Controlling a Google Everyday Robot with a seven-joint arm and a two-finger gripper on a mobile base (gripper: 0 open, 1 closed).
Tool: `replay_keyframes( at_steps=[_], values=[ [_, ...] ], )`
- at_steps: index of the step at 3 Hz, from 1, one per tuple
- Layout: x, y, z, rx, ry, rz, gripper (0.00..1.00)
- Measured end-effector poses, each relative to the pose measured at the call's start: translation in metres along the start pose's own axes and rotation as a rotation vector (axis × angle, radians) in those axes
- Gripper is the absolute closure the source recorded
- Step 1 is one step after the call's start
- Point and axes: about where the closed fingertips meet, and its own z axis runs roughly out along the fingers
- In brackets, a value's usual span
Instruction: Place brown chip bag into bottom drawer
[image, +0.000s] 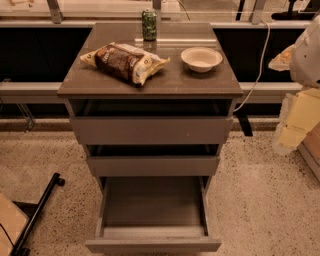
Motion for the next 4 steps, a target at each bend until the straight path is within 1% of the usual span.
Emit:
replay_keyframes(
  at_steps=[1,2,3,4],
  values=[
    [0.000,0.000,0.000,0.000,0.000,0.000,0.00],
    [-0.026,-0.017,0.001,0.036,-0.119,0.010,0.00],
    [-0.082,-0.055,0.009,0.109,-0.265,-0.011,0.00],
    [-0.116,-0.087,0.018,0.155,-0.344,-0.014,0.00]
  ],
)
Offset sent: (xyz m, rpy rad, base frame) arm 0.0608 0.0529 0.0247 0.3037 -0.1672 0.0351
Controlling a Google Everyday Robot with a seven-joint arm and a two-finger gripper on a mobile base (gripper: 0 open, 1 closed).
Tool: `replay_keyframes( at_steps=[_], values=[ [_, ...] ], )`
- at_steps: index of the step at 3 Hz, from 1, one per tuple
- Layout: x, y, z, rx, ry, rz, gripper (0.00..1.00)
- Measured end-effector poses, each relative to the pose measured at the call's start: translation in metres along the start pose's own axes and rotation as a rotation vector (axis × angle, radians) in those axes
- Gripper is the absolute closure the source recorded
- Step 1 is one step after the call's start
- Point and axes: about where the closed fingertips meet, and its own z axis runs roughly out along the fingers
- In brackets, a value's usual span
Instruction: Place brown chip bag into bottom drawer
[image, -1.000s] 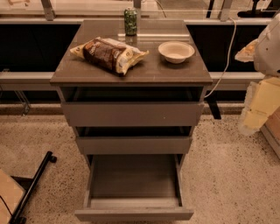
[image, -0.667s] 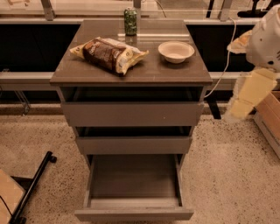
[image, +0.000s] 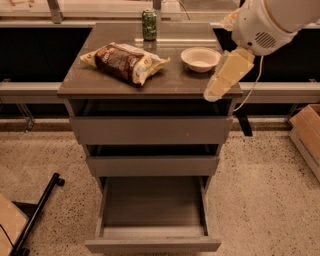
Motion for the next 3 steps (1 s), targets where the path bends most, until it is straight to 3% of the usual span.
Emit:
replay_keyframes(
  at_steps=[1,2,3],
  values=[
    [-0.001,-0.001,0.001,0.005,-0.003,0.000,0.00],
    [0.001,0.006,0.024,0.010,-0.029,0.060,0.00],
    [-0.006,0.009,0.094,0.022,-0.063,0.154,0.00]
  ],
)
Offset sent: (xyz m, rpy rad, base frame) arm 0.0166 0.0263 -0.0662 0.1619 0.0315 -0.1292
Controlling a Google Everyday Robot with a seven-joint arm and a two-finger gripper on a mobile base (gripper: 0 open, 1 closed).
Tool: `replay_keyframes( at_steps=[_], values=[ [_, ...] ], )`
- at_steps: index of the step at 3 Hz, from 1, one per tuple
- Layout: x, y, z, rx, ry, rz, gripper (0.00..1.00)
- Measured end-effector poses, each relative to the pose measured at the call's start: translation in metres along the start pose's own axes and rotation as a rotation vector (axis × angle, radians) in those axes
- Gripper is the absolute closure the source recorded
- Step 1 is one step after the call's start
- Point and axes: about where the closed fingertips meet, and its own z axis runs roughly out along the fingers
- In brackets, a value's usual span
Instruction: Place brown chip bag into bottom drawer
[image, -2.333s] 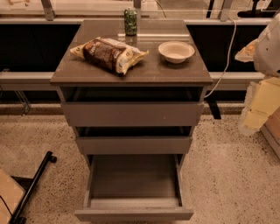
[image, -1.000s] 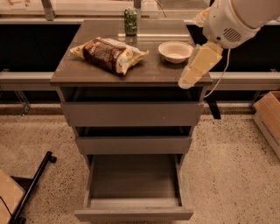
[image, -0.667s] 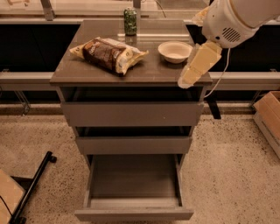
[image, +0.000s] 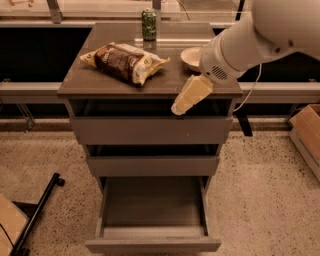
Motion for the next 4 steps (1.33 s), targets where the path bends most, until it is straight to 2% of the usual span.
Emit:
replay_keyframes(
  at_steps=[1,2,4],
  values=[
    [0.000,-0.007,0.047,-0.004,-0.037,0.050,0.00],
    [-0.004,-0.022,0.089,-0.005,-0.102,0.074,0.00],
    [-0.003,-0.018,0.099,-0.001,-0.126,0.116,0.00]
  ],
)
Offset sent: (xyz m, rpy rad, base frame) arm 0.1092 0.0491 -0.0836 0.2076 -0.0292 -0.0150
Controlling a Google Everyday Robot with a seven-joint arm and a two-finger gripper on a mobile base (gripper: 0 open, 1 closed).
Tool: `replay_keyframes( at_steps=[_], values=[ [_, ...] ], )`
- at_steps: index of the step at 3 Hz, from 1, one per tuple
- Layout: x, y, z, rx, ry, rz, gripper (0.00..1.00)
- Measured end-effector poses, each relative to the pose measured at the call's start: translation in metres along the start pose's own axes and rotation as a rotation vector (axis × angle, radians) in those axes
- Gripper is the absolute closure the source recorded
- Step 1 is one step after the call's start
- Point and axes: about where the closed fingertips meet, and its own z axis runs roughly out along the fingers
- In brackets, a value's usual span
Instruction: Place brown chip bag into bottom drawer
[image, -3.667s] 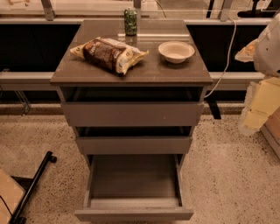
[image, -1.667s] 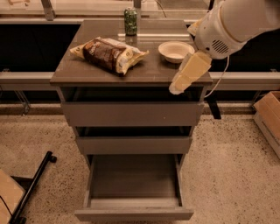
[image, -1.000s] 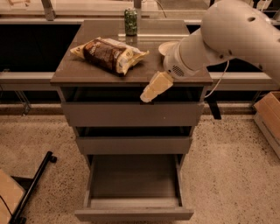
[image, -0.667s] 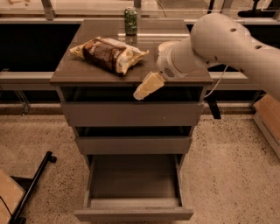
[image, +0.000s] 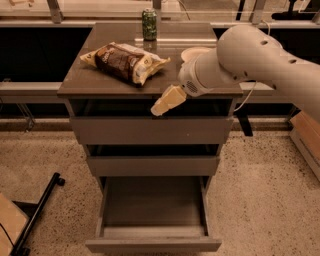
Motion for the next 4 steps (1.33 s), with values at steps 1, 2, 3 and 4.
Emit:
replay_keyframes(
  at_steps=[1,2,3,4],
  values=[
    [-0.025,-0.002,0.022,0.038,-0.082,0.018,0.00],
    [-0.074,-0.022,0.053,0.076,-0.203,0.024,0.00],
    [-0.096,-0.032,0.075,0.068,-0.259,0.035,0.00],
    [-0.109,-0.047,0.108,0.043,-0.296,0.052,0.00]
  ],
)
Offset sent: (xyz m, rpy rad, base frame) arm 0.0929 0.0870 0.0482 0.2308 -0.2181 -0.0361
